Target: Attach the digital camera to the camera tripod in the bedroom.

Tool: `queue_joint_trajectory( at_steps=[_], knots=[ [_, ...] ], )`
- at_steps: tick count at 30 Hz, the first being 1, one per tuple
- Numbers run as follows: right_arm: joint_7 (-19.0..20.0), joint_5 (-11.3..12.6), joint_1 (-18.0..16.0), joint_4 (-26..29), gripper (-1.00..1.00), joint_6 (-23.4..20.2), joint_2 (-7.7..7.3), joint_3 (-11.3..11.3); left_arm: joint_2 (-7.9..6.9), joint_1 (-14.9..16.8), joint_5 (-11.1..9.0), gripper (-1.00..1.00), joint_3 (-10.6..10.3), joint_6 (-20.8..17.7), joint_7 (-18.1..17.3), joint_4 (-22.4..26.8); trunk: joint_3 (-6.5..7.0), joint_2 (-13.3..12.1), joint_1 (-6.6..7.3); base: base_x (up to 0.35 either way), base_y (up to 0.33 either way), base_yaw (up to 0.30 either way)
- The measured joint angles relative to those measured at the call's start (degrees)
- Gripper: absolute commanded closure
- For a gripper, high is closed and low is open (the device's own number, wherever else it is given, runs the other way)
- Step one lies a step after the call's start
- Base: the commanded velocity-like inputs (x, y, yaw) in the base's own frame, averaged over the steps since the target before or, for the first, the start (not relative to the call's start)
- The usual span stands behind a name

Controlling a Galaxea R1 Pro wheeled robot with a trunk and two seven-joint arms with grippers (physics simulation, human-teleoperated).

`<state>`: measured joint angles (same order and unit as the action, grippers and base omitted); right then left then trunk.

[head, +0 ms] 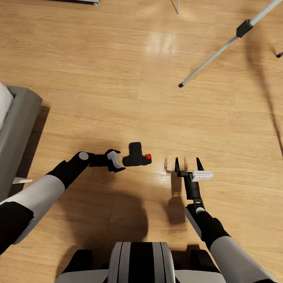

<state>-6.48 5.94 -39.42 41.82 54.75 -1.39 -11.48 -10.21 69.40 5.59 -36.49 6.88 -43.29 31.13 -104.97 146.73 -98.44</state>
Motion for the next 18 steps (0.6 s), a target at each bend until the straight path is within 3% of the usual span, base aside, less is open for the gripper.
queue_joint_trajectory(
  at_steps=[18],
  knots=[
    [0.0, 0.0, 0.0, -0.1, -1.00, 0.0, 0.00, 0.0, 0.28, 0.0, 0.0, -1.00, -0.3, 0.0, 0.5, -0.1, 0.00, 0.0, 0.00, 0.000, 0.000, 0.000]
  ],
)
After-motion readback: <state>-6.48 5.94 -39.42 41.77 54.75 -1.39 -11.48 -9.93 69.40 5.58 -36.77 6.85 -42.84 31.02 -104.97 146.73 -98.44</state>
